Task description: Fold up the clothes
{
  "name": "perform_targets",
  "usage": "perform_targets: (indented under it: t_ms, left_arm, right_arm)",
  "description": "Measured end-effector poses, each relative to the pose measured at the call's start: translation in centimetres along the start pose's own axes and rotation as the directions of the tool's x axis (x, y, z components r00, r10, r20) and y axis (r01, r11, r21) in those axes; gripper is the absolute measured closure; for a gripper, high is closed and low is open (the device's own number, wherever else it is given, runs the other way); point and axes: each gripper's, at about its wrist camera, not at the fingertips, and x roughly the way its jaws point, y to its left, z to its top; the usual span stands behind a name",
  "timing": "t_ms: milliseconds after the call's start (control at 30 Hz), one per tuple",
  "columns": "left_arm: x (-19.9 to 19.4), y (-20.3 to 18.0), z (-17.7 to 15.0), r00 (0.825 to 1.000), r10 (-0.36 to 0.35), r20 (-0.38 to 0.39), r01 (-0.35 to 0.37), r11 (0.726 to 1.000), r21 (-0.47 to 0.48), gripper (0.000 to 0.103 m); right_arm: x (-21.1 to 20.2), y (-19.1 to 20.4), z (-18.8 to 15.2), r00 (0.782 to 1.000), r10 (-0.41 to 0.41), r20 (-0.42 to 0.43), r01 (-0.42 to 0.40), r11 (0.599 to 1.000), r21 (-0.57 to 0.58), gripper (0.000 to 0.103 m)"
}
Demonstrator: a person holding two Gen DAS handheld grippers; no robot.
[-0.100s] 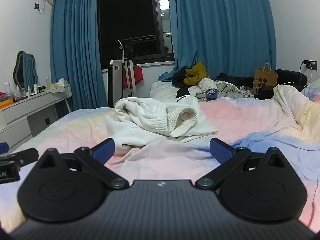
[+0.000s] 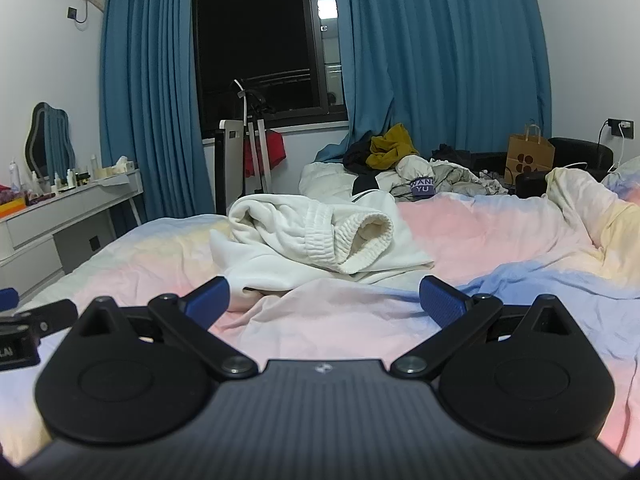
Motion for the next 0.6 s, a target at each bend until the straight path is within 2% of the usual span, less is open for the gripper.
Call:
perform_targets:
  t_ms: [333,600]
  left_arm:
    - [0.9,-0.4,-0.9,0.998,-0.003,-0.065,0.005,1.000,0.030,0.000]
    - [0.1,0.0,-1.1,0.998,0.009,-0.063,-0.008,1.000,0.027,0.000]
  right_arm:
    - [0.7,-0.1,-0.7,1.000,-0.006,-0.010,0.006,1.000,-0.020,0.000]
    - [0.7,-0.1,-0.9,0.999,-0.026,-0.018,0.026,0.999,-0.020,0.000]
